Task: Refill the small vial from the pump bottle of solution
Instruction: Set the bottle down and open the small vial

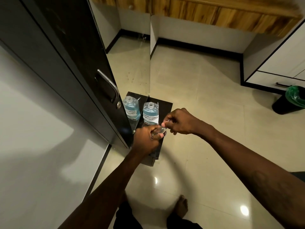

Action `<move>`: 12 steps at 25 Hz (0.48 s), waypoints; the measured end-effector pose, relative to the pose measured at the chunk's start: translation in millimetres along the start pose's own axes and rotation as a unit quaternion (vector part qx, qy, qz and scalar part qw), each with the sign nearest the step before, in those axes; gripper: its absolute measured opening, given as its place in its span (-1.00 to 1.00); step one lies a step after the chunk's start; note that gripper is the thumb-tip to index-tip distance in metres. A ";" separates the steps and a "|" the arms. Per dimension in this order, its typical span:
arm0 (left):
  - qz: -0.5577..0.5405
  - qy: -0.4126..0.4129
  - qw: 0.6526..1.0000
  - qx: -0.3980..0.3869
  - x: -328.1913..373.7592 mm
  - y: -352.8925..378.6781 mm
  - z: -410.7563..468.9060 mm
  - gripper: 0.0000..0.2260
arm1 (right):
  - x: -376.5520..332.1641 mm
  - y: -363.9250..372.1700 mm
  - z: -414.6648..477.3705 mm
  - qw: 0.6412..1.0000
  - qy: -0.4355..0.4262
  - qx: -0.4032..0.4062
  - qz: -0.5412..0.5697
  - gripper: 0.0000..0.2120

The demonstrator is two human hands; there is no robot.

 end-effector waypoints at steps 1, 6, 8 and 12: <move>-0.002 -0.002 1.000 -0.014 -9.7 6.6 -1.4 -0.80 | -3.7 7.0 1.1 1.000 -0.025 -0.009 -0.010 -0.93; -0.087 -0.086 0.990 -0.070 -63.3 40.7 -14.9 -0.82 | 8.2 51.7 9.1 0.998 -0.057 -0.012 0.035 -0.73; -0.105 -0.086 0.983 -0.121 -76.8 61.1 -21.5 -0.85 | 15.5 72.8 15.3 0.997 -0.067 -0.019 0.044 -0.69; -0.124 -0.145 0.981 -0.042 -126.7 76.2 -22.1 -0.95 | 60.2 101.2 37.6 0.999 0.011 0.014 0.048 -0.75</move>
Point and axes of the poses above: each hand's wrist, its own z-axis towards the middle knuckle, its own y-axis out of the palm, x = y × z, the point moved 10 cm from there along z, towards the middle knuckle, and after that the axes turned 1 degree about -x, right-handed, at the moved point
